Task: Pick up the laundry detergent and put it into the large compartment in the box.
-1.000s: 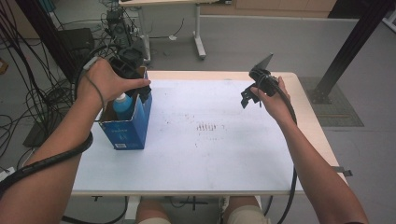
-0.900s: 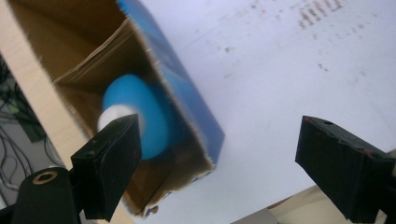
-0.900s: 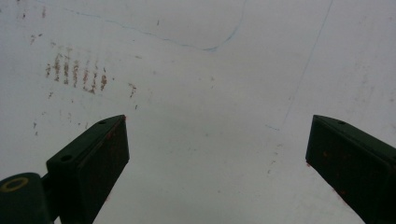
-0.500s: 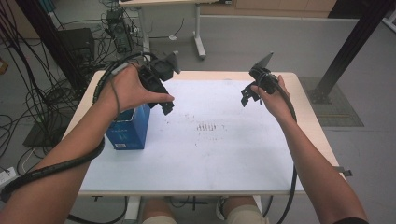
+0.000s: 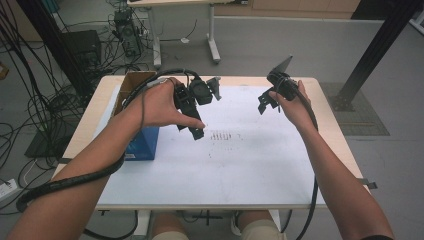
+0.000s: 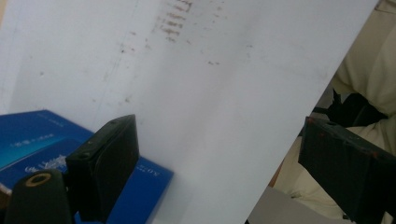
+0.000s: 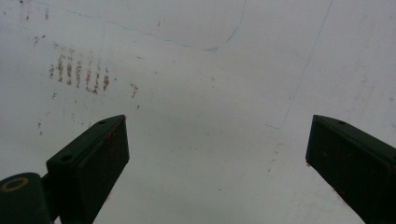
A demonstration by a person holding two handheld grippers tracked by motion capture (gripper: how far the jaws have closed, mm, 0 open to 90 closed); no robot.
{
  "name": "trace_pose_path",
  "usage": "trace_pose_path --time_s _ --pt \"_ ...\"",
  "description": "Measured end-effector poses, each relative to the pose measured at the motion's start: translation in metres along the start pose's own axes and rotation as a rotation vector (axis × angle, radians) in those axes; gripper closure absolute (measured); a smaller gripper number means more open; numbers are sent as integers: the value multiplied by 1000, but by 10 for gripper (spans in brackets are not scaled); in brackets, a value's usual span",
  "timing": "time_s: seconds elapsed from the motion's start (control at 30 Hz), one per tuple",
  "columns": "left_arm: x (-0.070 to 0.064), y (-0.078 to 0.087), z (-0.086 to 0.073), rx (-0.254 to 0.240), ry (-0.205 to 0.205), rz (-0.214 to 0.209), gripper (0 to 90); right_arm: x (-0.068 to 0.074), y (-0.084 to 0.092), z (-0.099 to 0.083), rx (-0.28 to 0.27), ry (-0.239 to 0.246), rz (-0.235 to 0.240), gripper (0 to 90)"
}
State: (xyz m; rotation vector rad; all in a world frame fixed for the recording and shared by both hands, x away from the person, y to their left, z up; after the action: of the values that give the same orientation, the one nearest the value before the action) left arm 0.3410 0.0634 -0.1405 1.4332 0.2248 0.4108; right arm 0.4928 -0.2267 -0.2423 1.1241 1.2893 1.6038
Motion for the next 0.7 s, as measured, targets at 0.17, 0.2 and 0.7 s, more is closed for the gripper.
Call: trace_pose_path --time_s 0.17,0.2,0.7 --pt "-2 -4 1 -2 -19 -11 125 3 0 1 2 1 -2 58" --pt "-2 -4 1 -5 -17 -14 125 4 0 0 2 2 -3 58" --pt "-3 -4 -1 -27 -25 -21 126 6 2 -1 0 8 -8 58"
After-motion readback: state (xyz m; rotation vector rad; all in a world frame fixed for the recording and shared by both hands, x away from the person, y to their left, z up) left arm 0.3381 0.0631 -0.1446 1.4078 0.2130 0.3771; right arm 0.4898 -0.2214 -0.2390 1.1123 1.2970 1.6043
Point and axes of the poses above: each handheld gripper's, and its own axes: y roughly backward along the jaws, z roughly out of its top, x roughly to its left, the point moved 6 cm from there along -y, roughly forward along the jaws, and after that the axes turned 2 degrees about z, right-handed, at the moved point
